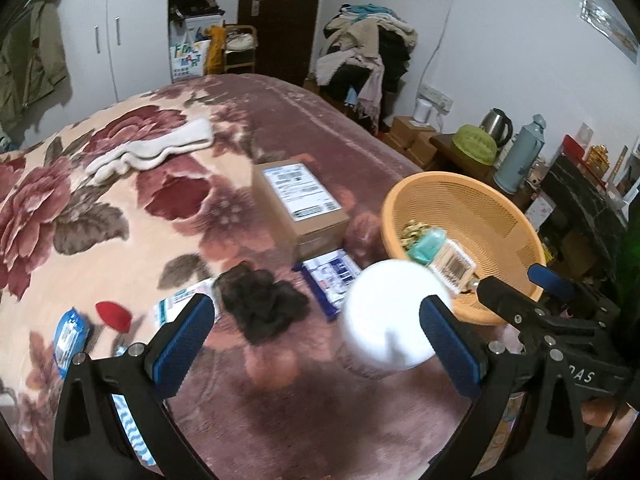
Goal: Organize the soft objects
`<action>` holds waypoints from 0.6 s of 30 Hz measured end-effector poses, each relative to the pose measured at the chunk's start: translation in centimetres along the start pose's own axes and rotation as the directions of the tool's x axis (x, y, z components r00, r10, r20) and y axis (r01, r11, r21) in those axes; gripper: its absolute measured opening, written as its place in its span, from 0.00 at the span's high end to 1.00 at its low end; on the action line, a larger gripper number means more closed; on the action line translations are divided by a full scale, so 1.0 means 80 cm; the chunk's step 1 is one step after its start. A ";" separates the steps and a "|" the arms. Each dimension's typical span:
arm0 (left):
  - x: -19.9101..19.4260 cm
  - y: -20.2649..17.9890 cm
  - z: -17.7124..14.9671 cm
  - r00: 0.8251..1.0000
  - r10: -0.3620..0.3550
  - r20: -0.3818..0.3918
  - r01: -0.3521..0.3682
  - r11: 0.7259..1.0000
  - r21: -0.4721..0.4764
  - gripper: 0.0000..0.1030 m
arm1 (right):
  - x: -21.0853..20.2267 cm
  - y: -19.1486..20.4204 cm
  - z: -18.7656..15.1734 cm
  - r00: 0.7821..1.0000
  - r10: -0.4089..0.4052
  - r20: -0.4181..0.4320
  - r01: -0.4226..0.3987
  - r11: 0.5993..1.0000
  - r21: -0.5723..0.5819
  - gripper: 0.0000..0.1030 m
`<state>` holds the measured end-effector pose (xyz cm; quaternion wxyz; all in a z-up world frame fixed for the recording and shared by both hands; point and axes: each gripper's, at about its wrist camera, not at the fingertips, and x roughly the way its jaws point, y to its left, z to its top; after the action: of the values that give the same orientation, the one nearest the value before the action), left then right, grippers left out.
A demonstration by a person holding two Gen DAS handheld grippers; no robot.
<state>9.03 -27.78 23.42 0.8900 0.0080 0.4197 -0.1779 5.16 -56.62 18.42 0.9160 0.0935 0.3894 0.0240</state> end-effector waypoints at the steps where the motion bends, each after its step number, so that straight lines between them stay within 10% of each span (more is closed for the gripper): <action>1: -0.002 0.008 -0.004 1.000 0.004 0.000 -0.004 1.000 -0.010 0.00 | 0.000 0.004 0.000 1.000 0.003 -0.002 -0.003 1.000 -0.006 0.00; 18: -0.018 0.117 -0.056 0.998 0.063 -0.021 -0.065 0.991 -0.115 0.00 | 0.013 0.106 -0.018 0.998 0.042 -0.040 -0.046 0.991 -0.124 0.00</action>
<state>7.86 -17.86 20.35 0.8906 -0.0288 0.4365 -0.1246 5.09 -47.95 18.34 0.9119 0.0442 0.4019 0.0702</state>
